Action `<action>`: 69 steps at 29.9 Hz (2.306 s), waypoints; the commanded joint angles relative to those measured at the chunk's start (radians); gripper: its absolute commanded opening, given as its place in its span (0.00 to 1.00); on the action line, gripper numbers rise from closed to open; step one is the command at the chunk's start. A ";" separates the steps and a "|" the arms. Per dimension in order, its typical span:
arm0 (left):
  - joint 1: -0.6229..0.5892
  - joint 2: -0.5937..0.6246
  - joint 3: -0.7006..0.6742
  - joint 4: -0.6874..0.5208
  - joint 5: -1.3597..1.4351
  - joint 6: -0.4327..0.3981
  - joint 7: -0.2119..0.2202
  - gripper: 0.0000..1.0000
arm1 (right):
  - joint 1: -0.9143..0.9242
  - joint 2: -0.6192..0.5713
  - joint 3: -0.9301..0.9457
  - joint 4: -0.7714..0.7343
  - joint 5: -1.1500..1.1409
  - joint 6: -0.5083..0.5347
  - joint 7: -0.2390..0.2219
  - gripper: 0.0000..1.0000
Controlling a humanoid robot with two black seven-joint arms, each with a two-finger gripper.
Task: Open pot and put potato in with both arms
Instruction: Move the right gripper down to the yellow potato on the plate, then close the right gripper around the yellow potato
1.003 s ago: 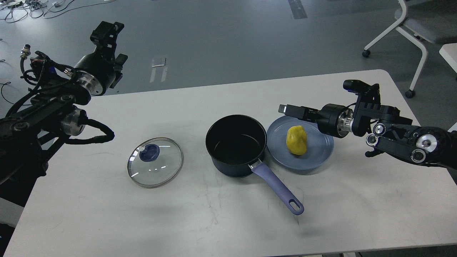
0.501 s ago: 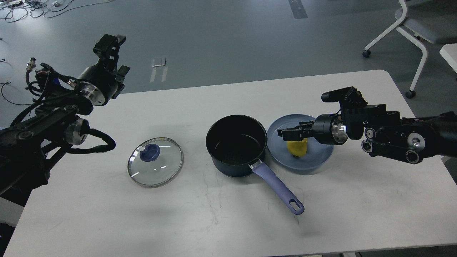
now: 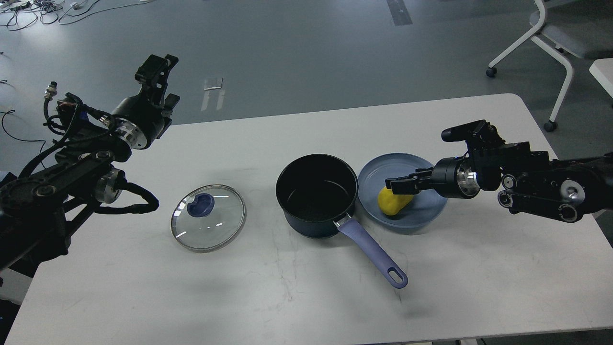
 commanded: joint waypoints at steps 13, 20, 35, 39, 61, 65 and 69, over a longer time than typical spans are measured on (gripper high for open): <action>0.010 -0.004 0.000 0.000 0.023 0.002 -0.016 0.98 | 0.001 -0.091 0.000 0.097 0.001 0.028 -0.007 0.95; 0.012 -0.003 0.000 -0.001 0.023 0.002 -0.016 0.98 | -0.001 -0.070 0.001 0.084 0.001 0.028 -0.010 0.95; 0.026 0.005 -0.001 -0.001 0.023 0.004 -0.017 0.98 | 0.001 0.010 -0.014 0.031 0.003 0.029 -0.024 0.95; 0.032 0.005 0.000 -0.001 0.023 0.004 -0.019 0.98 | -0.001 0.033 -0.017 0.018 0.003 0.029 -0.024 0.94; 0.055 0.005 -0.001 0.000 0.039 0.008 -0.044 0.98 | 0.004 0.081 -0.046 -0.024 0.005 0.028 -0.014 0.71; 0.059 0.005 0.000 0.002 0.039 0.008 -0.045 0.98 | 0.002 0.081 -0.046 -0.028 0.005 0.019 0.008 0.47; 0.061 0.004 0.000 0.002 0.039 0.008 -0.045 0.98 | 0.004 0.079 -0.046 -0.032 0.005 0.017 0.037 0.32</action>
